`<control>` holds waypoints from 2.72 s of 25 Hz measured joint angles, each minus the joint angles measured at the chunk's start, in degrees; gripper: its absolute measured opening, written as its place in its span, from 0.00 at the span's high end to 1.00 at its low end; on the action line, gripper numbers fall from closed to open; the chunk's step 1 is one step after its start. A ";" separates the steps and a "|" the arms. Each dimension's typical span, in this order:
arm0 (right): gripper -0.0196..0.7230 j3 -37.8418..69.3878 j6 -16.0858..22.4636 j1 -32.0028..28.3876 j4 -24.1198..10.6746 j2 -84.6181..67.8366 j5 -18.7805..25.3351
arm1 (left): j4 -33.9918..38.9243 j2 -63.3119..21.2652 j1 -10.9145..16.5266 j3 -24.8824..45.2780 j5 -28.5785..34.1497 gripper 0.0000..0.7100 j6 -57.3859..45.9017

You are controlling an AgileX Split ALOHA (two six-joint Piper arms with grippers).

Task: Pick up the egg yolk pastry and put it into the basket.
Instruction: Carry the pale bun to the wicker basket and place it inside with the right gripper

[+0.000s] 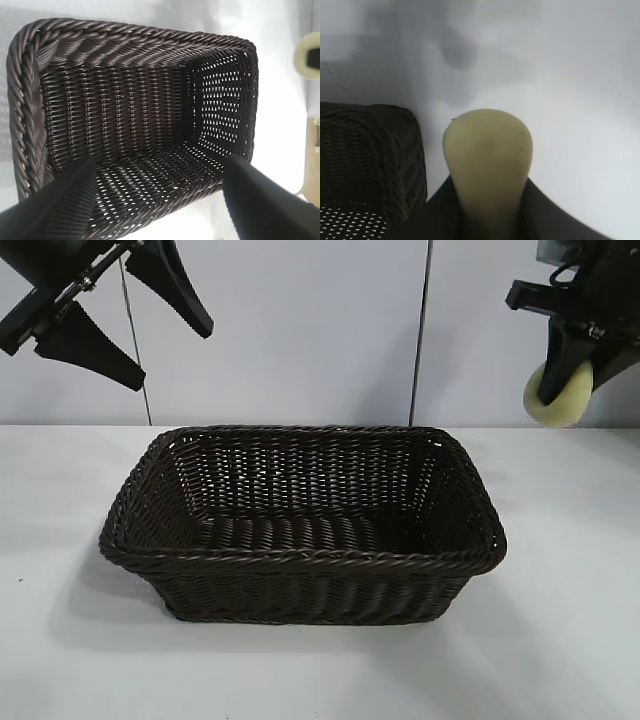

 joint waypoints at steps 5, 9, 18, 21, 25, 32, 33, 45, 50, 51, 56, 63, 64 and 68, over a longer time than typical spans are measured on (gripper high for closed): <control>0.75 -0.01 0.04 0.00 2.63 0.00 0.81 | 0.00 0.00 0.00 0.00 0.00 0.27 0.00; 0.75 -0.06 -0.28 1.25 4.81 0.00 0.81 | 0.00 0.00 0.00 0.00 0.00 0.27 0.00; 0.75 -0.06 -0.99 11.45 5.19 0.00 0.74 | 0.00 0.00 0.00 0.00 0.00 0.27 0.00; 0.75 -0.06 -0.98 15.31 5.19 0.00 0.56 | 0.00 0.00 0.00 0.00 0.00 0.27 0.00; 0.75 -0.06 -0.98 20.32 5.20 0.00 0.01 | 0.00 0.00 0.00 0.00 0.00 0.27 0.00; 0.75 -0.06 0.08 25.69 5.10 0.00 -2.28 | 0.00 0.00 0.00 0.00 0.00 0.27 0.00; 0.75 -0.06 0.14 25.98 5.03 0.00 -2.72 | 0.00 0.00 0.00 0.00 0.00 0.27 0.00; 0.75 -0.06 0.54 26.22 5.95 7.98 -4.97 | 0.00 0.00 0.00 0.00 0.00 0.27 0.00; 0.72 -0.06 0.54 26.22 6.03 9.50 -5.27 | 0.00 0.00 0.00 0.00 0.00 0.27 0.00; 0.69 -0.06 0.48 26.22 6.03 9.50 -5.27 | 0.00 0.00 0.00 0.00 0.00 0.27 0.00; 0.44 -0.06 0.26 26.22 6.10 9.50 -5.33 | 0.00 0.00 0.00 0.00 0.00 0.27 0.00; 0.37 -1.91 0.26 26.07 6.39 6.21 -5.26 | 0.00 0.00 0.00 0.00 0.00 0.27 0.00; 0.37 -2.89 0.26 25.80 6.46 5.56 -4.99 | 0.00 0.00 0.00 0.00 0.00 0.27 0.00; 0.36 -6.93 0.26 23.84 6.93 4.36 -2.16 | 0.00 0.00 0.00 0.00 0.00 0.27 0.00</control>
